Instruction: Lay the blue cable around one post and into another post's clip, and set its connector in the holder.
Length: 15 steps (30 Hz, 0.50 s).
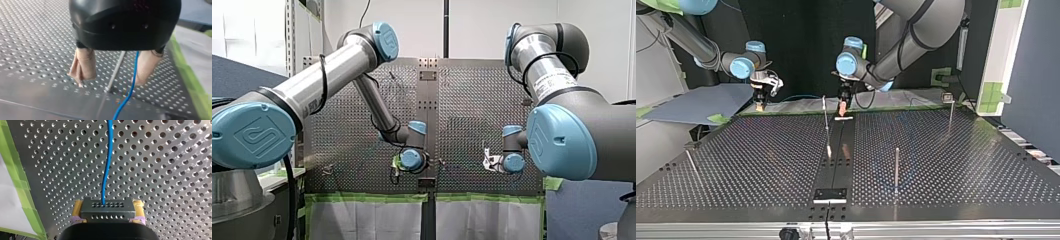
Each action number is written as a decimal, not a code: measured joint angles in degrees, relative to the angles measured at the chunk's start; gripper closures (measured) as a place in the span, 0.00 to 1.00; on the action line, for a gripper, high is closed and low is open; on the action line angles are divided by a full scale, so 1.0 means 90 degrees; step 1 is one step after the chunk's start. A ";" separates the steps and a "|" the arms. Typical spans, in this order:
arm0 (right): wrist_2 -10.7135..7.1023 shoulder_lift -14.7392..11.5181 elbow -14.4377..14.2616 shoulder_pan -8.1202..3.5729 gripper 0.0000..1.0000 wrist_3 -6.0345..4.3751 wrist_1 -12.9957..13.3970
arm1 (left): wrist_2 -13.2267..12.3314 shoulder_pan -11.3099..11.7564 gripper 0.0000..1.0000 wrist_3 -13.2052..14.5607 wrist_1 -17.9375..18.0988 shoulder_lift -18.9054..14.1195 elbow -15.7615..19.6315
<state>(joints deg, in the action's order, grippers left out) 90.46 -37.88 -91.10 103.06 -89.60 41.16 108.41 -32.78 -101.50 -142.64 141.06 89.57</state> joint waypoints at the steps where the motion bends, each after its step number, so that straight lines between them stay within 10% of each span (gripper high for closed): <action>1: -0.0001 0.0001 0.0000 -0.0001 0.87 -0.0002 -0.0001 | 0.0044 0.0004 0.00 0.0039 -0.0058 -0.0007 0.0061; 15: -0.0059 0.0012 0.0000 -0.0001 0.87 -0.0007 -0.0021 | 0.0611 -0.0038 0.00 0.0690 -0.0667 -0.0034 0.0375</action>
<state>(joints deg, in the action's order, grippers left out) 89.92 -37.77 -91.10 103.05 -89.66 40.97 113.91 -33.12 -95.30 -148.63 140.75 92.95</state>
